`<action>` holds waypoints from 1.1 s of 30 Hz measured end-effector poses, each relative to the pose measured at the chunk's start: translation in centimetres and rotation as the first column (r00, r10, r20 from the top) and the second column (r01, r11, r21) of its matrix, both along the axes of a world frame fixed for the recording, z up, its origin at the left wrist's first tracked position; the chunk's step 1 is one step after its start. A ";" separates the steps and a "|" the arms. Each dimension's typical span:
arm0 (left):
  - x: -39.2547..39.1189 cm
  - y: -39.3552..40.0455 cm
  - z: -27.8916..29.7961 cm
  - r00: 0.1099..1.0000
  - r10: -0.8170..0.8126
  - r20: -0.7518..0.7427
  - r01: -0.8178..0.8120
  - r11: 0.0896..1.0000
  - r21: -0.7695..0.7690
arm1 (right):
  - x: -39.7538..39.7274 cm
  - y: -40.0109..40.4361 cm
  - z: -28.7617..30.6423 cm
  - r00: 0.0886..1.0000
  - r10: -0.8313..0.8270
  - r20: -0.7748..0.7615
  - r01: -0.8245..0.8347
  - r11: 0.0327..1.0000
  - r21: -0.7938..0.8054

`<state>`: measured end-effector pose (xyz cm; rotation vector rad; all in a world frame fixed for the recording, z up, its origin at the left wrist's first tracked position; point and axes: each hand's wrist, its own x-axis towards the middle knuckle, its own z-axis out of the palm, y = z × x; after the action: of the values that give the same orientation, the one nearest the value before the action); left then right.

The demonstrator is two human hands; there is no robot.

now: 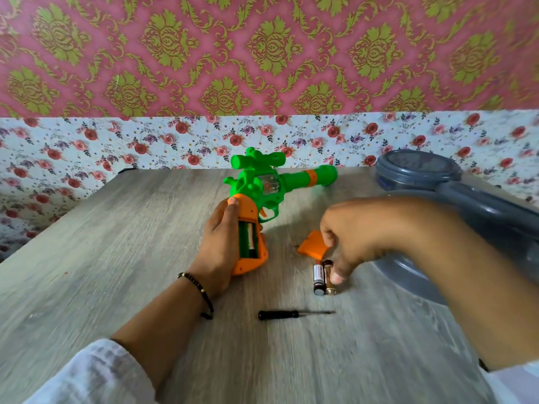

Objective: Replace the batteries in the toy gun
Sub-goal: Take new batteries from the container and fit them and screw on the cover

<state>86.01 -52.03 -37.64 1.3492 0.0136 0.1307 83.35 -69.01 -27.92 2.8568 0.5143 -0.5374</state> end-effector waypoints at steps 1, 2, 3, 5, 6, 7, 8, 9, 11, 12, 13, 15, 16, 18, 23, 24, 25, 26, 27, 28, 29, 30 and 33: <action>0.0 0.0 0.0 1.000 0.001 0.002 -0.001 1.000 0.007 | -0.2 0.3 -0.1 1.000 0.000 -0.010 -0.001 0.999 -0.036; 0.1 0.1 -0.1 1.000 0.007 0.003 -0.007 1.000 0.014 | -0.3 0.6 -0.2 1.000 0.005 -0.019 -0.006 0.998 -0.056; 0.2 0.1 -0.2 1.000 0.014 0.003 -0.014 1.000 0.019 | -0.3 0.7 -0.4 1.000 0.011 -0.026 -0.013 0.998 -0.068; 0.2 0.1 -0.3 1.000 0.018 0.004 -0.018 1.000 0.023 | -0.2 1.0 -0.9 0.999 0.026 -0.023 -0.028 0.997 -0.078; 0.3 0.1 -0.3 1.000 0.016 0.005 -0.016 1.000 0.019 | -0.3 1.1 -0.9 0.999 0.028 -0.019 -0.030 0.996 -0.083; 0.3 0.1 -0.3 1.000 0.013 0.008 -0.013 1.000 0.014 | -0.3 1.2 -1.0 1.000 0.026 -0.016 -0.028 0.996 -0.090; 0.3 0.1 -0.4 1.000 0.008 0.011 -0.008 1.000 0.009 | -0.3 1.4 -1.1 1.000 0.026 -0.011 -0.027 0.995 -0.091; 0.3 0.1 -0.4 1.000 0.004 0.013 -0.004 1.000 0.005 | -0.3 1.4 -1.2 1.000 0.026 -0.009 -0.027 0.995 -0.092; 0.3 0.2 -0.4 1.000 -0.002 0.013 0.002 1.000 0.007 | -0.3 1.4 -1.4 1.000 0.020 -0.020 -0.021 0.996 -0.091; 0.3 0.2 -0.4 1.000 -0.008 0.014 0.007 1.000 0.004 | -0.2 1.4 -1.4 0.999 0.015 -0.029 -0.017 0.996 -0.091; 0.3 0.1 -0.4 1.000 -0.011 0.016 0.011 1.000 0.000 | -0.2 1.4 -1.5 0.999 0.010 -0.035 -0.013 0.995 -0.095; 0.5 0.2 -0.5 1.000 -0.006 0.020 0.006 1.000 0.010 | -0.3 1.4 -1.4 1.000 0.014 -0.017 -0.016 0.993 -0.117; 0.5 0.2 -0.6 1.000 -0.004 0.018 0.004 1.000 0.015 | -0.3 1.4 -1.3 1.000 0.020 0.012 -0.018 0.991 -0.130; 0.7 0.3 -0.7 1.000 0.003 0.015 -0.003 1.000 0.004 | -0.5 1.3 -0.7 0.989 0.038 0.140 -0.022 0.993 -0.116; 0.8 0.1 -0.7 0.999 0.029 0.039 -0.030 0.999 0.016 | 0.0 2.4 -0.8 0.803 0.048 0.594 -0.266 0.920 0.286; 0.9 0.1 -0.9 0.998 0.042 0.051 -0.045 0.998 0.048 | 0.2 3.0 -1.4 0.782 0.018 0.623 -0.311 0.877 0.366; 1.0 0.2 -1.1 0.997 0.050 0.065 -0.055 0.996 0.071 | 0.4 3.8 -2.2 0.769 -0.003 0.639 -0.349 0.835 0.425; 1.2 0.2 -1.3 0.997 0.045 0.065 -0.050 0.996 0.073 | 0.5 4.5 -3.0 0.762 -0.016 0.648 -0.377 0.802 0.463; 1.2 0.3 -1.4 0.998 0.034 0.050 -0.038 0.997 0.070 | 0.6 5.0 -3.9 0.761 -0.025 0.648 -0.392 0.779 0.490; 1.2 0.3 -1.4 0.999 0.027 0.038 -0.030 0.997 0.069 | 0.8 5.4 -4.7 0.764 -0.037 0.644 -0.398 0.759 0.516; 1.2 0.4 -1.5 0.999 0.027 0.033 -0.030 0.997 0.073 | 0.9 5.6 -5.4 0.771 -0.051 0.634 -0.397 0.741 0.542; 1.2 0.4 -1.6 0.999 0.033 0.037 -0.036 0.996 0.081 | 1.0 5.8 -6.0 0.778 -0.062 0.626 -0.396 0.725 0.564; 1.4 0.4 -1.7 0.999 0.027 0.040 -0.030 0.996 0.086 | 1.2 6.2 -7.3 0.771 -0.086 0.631 -0.407 0.695 0.593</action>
<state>87.42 -51.61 -39.32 1.4330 -0.0051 0.1833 84.52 -62.86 -35.23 3.3137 1.0114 0.8450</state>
